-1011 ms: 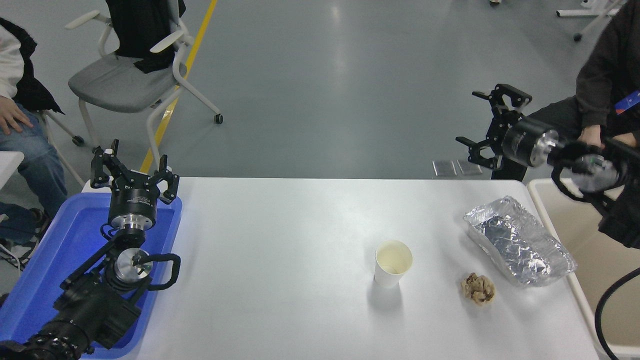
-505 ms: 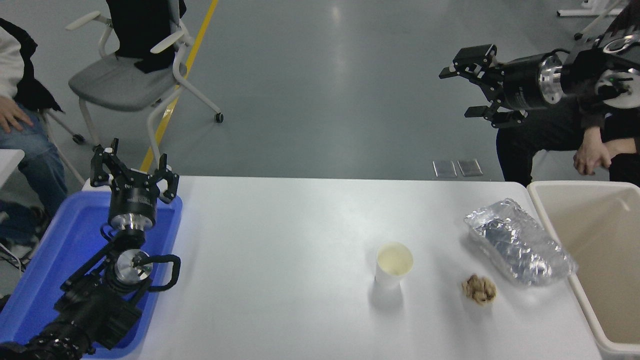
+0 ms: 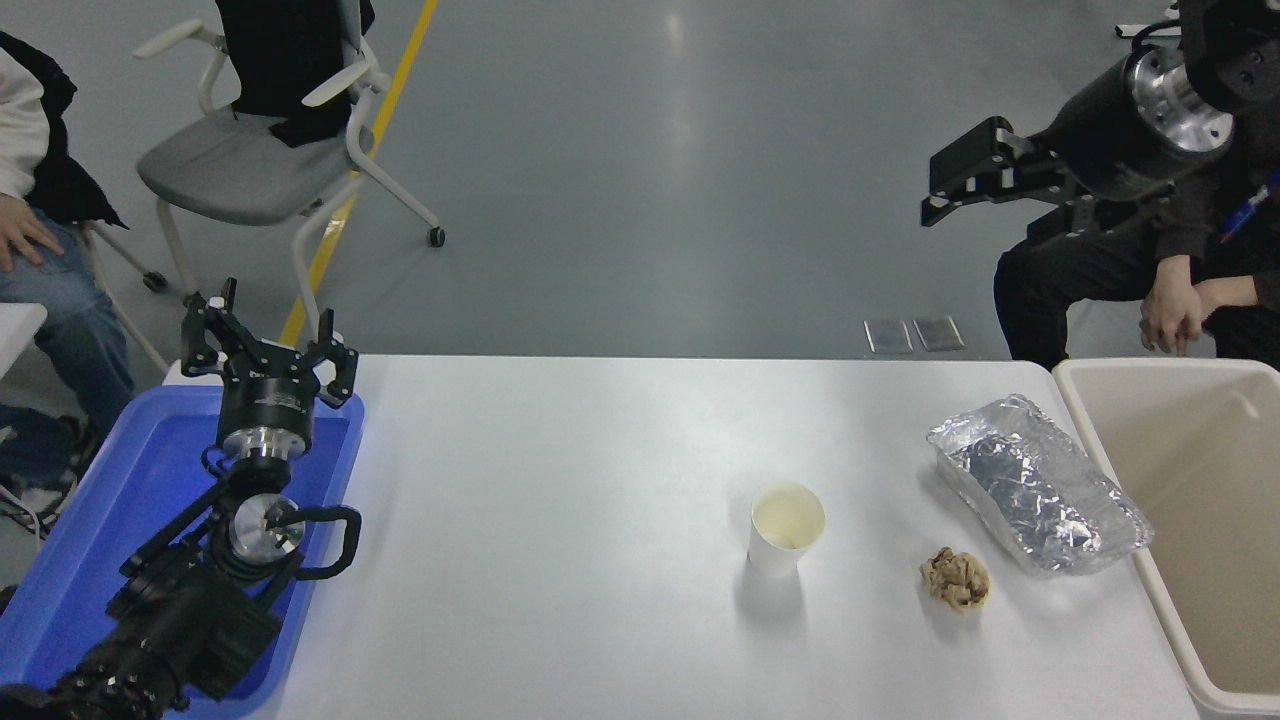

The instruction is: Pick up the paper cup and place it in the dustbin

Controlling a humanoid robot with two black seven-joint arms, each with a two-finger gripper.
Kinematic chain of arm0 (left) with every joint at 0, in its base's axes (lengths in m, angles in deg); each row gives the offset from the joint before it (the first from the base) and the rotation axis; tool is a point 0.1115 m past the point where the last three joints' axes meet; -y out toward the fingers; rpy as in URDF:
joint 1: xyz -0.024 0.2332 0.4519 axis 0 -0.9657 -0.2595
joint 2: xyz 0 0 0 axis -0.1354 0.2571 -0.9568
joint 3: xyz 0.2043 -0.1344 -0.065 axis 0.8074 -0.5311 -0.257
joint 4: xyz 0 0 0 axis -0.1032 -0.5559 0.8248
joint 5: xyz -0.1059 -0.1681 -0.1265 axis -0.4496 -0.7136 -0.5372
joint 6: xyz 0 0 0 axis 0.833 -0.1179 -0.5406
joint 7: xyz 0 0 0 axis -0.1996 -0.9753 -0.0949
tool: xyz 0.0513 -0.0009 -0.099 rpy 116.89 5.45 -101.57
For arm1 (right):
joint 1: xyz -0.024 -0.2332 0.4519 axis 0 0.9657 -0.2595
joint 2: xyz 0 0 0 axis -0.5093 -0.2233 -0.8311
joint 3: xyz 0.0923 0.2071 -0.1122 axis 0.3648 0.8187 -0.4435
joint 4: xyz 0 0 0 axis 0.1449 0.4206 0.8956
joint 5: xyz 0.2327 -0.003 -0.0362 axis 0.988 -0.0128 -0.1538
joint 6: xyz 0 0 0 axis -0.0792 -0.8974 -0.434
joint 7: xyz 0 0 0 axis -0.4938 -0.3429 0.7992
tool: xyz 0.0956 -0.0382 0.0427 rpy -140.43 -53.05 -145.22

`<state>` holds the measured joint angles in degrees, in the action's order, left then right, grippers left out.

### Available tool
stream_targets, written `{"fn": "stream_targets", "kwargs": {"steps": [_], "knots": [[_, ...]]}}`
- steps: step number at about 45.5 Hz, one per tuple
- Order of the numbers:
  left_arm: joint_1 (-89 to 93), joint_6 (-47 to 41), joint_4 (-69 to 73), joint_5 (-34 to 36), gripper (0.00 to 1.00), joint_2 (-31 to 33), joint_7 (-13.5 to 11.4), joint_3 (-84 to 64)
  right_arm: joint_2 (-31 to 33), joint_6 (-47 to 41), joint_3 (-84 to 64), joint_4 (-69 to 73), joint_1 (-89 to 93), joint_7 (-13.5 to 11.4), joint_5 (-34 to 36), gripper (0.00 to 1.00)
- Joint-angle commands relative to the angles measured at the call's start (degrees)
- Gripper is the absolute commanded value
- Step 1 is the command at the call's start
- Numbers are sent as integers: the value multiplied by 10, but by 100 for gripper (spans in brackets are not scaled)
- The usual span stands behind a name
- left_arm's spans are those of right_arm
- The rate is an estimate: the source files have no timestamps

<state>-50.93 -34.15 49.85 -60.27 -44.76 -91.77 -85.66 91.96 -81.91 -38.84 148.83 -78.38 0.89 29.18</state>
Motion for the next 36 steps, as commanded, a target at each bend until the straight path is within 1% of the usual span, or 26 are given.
{"fn": "stream_targets", "kwargs": {"steps": [1,8,17,36], "knots": [[-1,-1,0,0,99,-1,-1,0,-36,-4,-31,123,-84,-2,43,100],[-1,0,0,-1,99,-1,-1,0,-46,-4,-27,165,-107,-2,43,100],[-1,0,0,-1,99,-1,-1,0,-102,9,-23,165,-93,-2,49,100],[0,-1,0,-1,99,1,-2,0,-103,43,-23,165,-75,-2,46,100]]}}
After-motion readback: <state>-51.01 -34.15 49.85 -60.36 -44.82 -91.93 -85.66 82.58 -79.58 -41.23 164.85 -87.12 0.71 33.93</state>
